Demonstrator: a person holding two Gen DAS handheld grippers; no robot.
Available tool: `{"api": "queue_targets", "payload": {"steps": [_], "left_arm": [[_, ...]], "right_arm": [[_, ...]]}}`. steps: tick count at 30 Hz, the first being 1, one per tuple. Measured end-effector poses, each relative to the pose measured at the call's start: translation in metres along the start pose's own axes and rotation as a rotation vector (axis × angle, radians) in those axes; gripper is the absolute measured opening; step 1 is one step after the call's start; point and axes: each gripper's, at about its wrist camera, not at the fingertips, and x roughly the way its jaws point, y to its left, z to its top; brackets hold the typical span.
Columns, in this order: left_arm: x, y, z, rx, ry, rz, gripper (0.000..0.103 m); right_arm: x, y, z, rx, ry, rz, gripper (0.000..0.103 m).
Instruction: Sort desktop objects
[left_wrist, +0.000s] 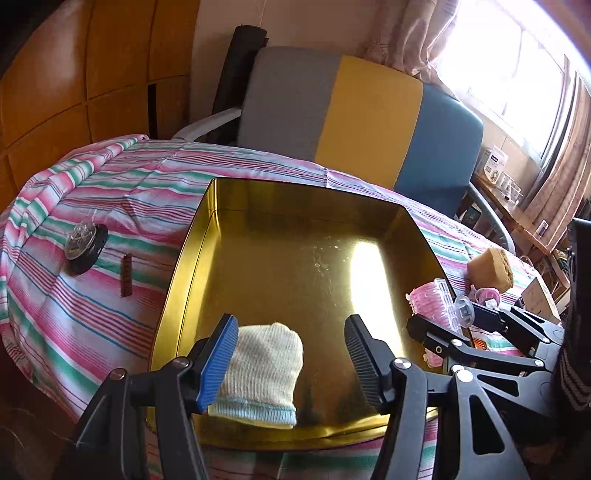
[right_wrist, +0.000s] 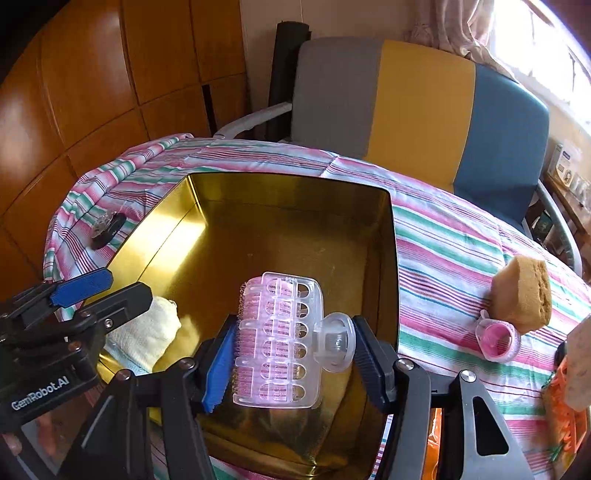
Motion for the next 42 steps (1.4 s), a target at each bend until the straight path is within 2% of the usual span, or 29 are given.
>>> {"api": "queue_targets", "payload": {"steps": [8,10,14,18,24,28,33,36,39,42], "left_arm": [[-0.011,-0.001,-0.015,-0.026,0.004,-0.021,0.063],[-0.014,-0.003,-0.019,-0.030,0.007,-0.029,0.063],[-0.020,-0.009,-0.028,-0.029,0.014,-0.048,0.063],[-0.026,-0.019,-0.036,-0.019,0.022,-0.076,0.064],[-0.036,-0.048,-0.043,0.036,0.025,-0.137,0.064],[-0.039,-0.073,-0.050,0.094,0.042,-0.171,0.064],[-0.040,-0.098,-0.061,0.157,0.076,-0.204,0.064],[-0.040,-0.110,-0.069,0.188,0.099,-0.222,0.064],[-0.040,-0.122,-0.074,0.218,0.111,-0.245,0.064],[-0.038,-0.137,-0.076,0.254,0.124,-0.268,0.064]], "right_arm": [[-0.010,-0.003,-0.009,0.014,-0.009,0.013,0.066],[-0.017,-0.006,-0.011,0.022,-0.022,0.016,0.071],[-0.036,-0.019,-0.022,0.031,-0.057,-0.014,0.073],[-0.055,-0.048,-0.042,0.073,-0.076,-0.070,0.075],[-0.062,-0.098,-0.079,0.153,-0.026,-0.107,0.076],[-0.056,-0.112,-0.095,0.175,0.019,-0.078,0.085],[-0.043,-0.119,-0.106,0.195,0.057,-0.066,0.086],[-0.050,-0.128,-0.114,0.210,0.026,-0.091,0.084],[-0.063,-0.143,-0.125,0.214,0.005,-0.126,0.071],[-0.078,-0.164,-0.142,0.235,0.005,-0.181,0.070]]}}
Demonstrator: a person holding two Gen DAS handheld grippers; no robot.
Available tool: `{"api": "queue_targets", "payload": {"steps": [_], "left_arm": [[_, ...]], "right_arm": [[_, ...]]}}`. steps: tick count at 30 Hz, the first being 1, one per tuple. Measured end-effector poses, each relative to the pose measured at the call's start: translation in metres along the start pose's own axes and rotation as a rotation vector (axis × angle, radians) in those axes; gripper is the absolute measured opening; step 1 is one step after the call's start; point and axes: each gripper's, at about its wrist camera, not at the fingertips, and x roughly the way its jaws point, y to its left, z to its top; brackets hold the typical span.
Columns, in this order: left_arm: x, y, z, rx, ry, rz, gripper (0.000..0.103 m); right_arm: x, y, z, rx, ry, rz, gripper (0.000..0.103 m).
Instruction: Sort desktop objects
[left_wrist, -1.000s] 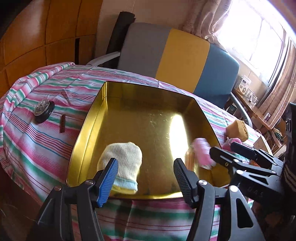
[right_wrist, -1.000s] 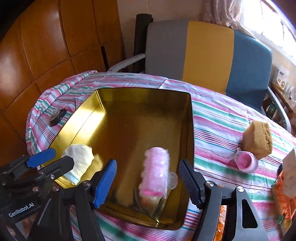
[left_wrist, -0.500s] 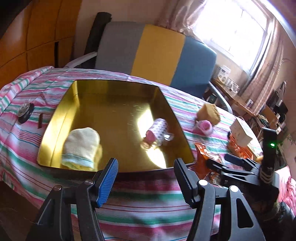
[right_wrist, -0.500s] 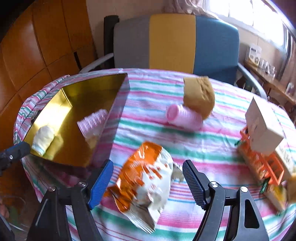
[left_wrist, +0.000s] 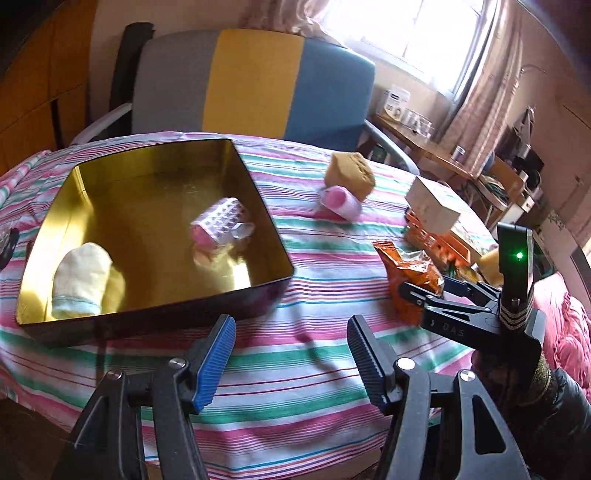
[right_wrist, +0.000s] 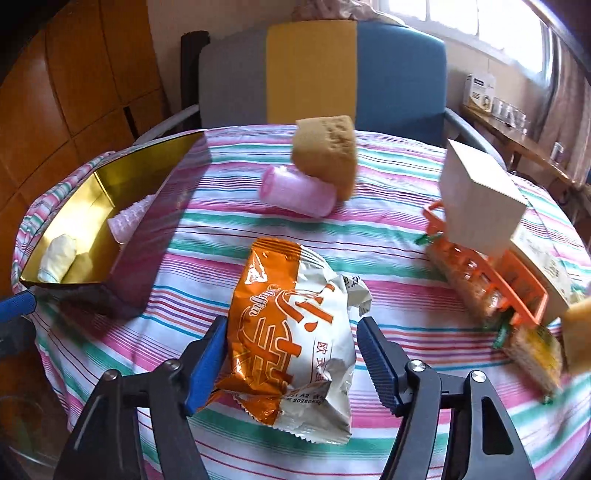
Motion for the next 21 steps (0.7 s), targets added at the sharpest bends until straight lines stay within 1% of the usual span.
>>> {"api": "queue_targets", "payload": {"steps": [2,4,7,8,12,14,16,18,21], "left_arm": [[0.005,-0.011,0.003,0.026,0.010,-0.013,0.064],[0.010,-0.021,0.005,0.050,0.021,-0.025,0.064],[0.020,-0.036,0.014,0.089,0.037,-0.041,0.064],[0.024,-0.042,0.018,0.104,0.041,-0.043,0.065],[0.041,-0.062,0.040,0.162,0.045,-0.036,0.065],[0.051,-0.069,0.050,0.171,0.055,-0.038,0.065],[0.062,-0.074,0.057,0.178,0.069,-0.031,0.065],[0.074,-0.078,0.064,0.185,0.086,-0.023,0.065],[0.091,-0.086,0.065,0.198,0.120,-0.025,0.065]], "right_arm": [[-0.006,-0.022,-0.011,0.031,0.011,-0.044,0.070],[-0.011,-0.046,-0.025,0.073,0.028,-0.076,0.074],[-0.019,-0.076,-0.046,0.149,0.037,-0.074,0.080],[-0.022,-0.083,-0.052,0.163,0.033,-0.071,0.080],[-0.033,-0.094,-0.067,0.157,-0.006,-0.051,0.084],[-0.034,-0.094,-0.069,0.151,-0.018,-0.044,0.086],[-0.033,-0.093,-0.068,0.155,-0.026,-0.031,0.092],[-0.031,-0.092,-0.067,0.156,-0.027,-0.022,0.092],[-0.034,-0.098,-0.067,0.171,-0.028,-0.011,0.092]]}}
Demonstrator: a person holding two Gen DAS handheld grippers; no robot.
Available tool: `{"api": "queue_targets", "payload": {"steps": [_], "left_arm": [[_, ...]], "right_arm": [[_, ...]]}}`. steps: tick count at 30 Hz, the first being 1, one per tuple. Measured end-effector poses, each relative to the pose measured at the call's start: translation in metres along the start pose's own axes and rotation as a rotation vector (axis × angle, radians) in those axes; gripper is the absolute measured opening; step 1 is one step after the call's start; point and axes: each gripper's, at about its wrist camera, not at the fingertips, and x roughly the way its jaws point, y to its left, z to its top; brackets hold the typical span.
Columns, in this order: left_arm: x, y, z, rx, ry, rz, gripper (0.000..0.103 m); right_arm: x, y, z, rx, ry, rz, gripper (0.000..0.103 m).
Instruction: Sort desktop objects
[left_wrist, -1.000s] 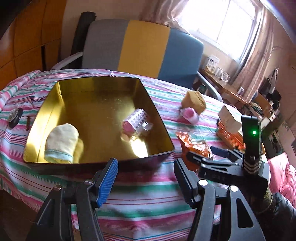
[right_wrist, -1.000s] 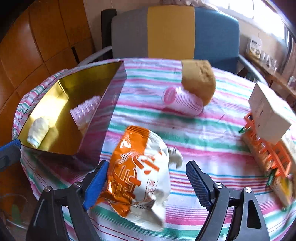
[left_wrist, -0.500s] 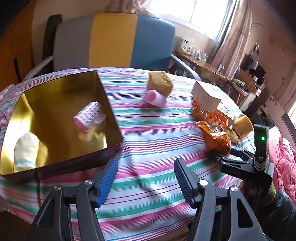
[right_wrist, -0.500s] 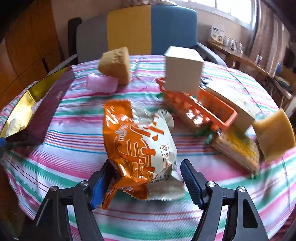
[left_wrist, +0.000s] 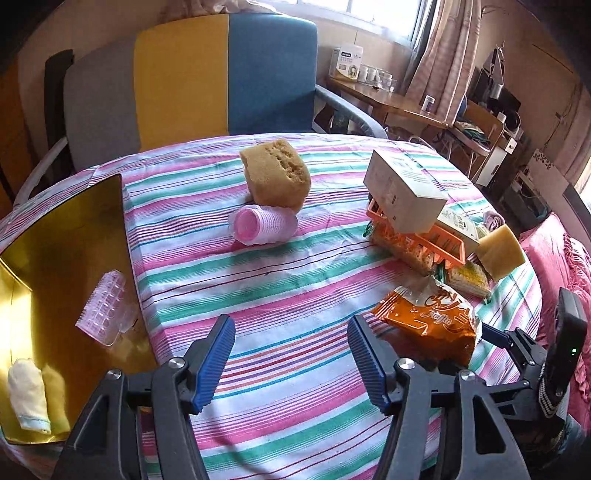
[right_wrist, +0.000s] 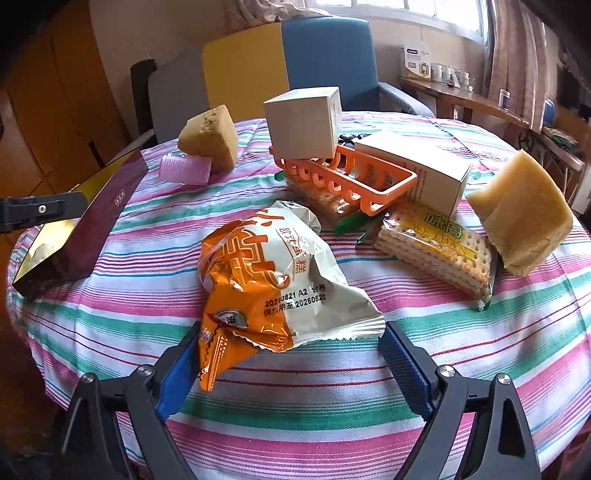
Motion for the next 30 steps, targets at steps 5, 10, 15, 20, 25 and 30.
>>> {"api": "queue_targets", "payload": {"steps": [5,10,15,20,25,30], "left_arm": [[0.020,-0.028,-0.003,0.045,0.049,-0.071,0.065],[0.028,-0.061,-0.004,0.098,0.068,-0.169,0.065],[0.032,-0.079,-0.006,0.132,0.081,-0.222,0.065],[0.033,-0.086,-0.011,0.158,0.088,-0.257,0.066],[0.032,-0.094,-0.008,0.197,0.066,-0.299,0.067],[0.032,-0.112,0.004,0.321,0.032,-0.324,0.067]], "right_arm": [[-0.011,-0.026,-0.004,0.075,0.000,-0.012,0.092],[-0.021,-0.051,-0.002,0.142,-0.006,-0.029,0.092],[-0.028,-0.071,0.016,0.173,-0.052,-0.032,0.092],[-0.021,-0.094,0.045,0.218,-0.081,0.018,0.092],[0.002,-0.106,0.071,0.208,-0.074,0.026,0.092],[0.030,-0.111,0.076,0.210,-0.001,0.106,0.094]]}}
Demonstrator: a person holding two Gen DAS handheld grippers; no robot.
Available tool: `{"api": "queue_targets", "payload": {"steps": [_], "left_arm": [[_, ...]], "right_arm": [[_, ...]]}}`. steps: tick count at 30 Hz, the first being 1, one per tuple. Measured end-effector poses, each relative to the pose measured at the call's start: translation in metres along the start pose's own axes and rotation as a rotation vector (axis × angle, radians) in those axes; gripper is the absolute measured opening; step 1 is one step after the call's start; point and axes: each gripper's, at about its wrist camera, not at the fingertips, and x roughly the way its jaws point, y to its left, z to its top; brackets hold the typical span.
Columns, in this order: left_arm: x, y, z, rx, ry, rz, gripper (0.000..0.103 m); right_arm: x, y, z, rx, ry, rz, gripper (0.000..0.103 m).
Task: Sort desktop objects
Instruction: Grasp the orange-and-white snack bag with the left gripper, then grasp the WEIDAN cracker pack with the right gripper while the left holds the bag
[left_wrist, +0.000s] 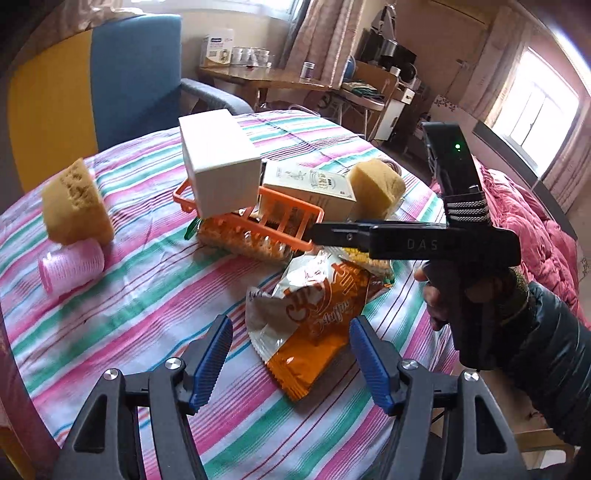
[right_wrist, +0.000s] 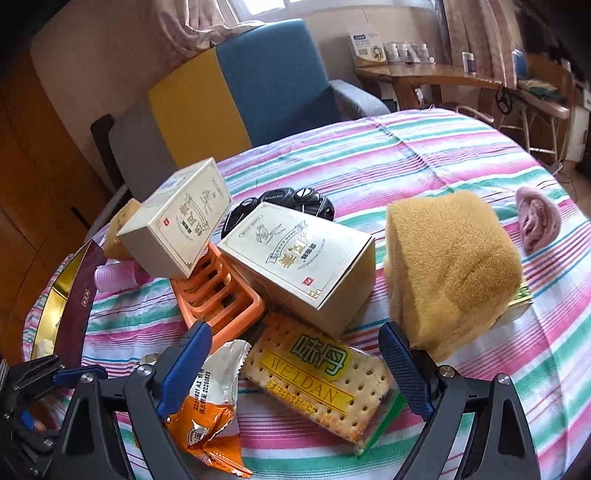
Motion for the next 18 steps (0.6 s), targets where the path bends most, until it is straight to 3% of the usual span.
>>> {"api": "queue_targets", "payload": {"steps": [7,11,18], "left_arm": [[0.023,-0.016,0.021,0.169,0.044,-0.069,0.069],[0.037,-0.022,0.029,0.228,0.081,-0.090,0.074],[0.066,-0.018,0.022,0.181,0.165,-0.103,0.069]], "right_arm": [[-0.006,-0.010,-0.019,0.109,0.061,0.202,0.096],[-0.016,-0.015,-0.037,0.161,0.055,0.271,0.096],[-0.018,-0.020,-0.045,0.203,0.027,0.309,0.096]]}}
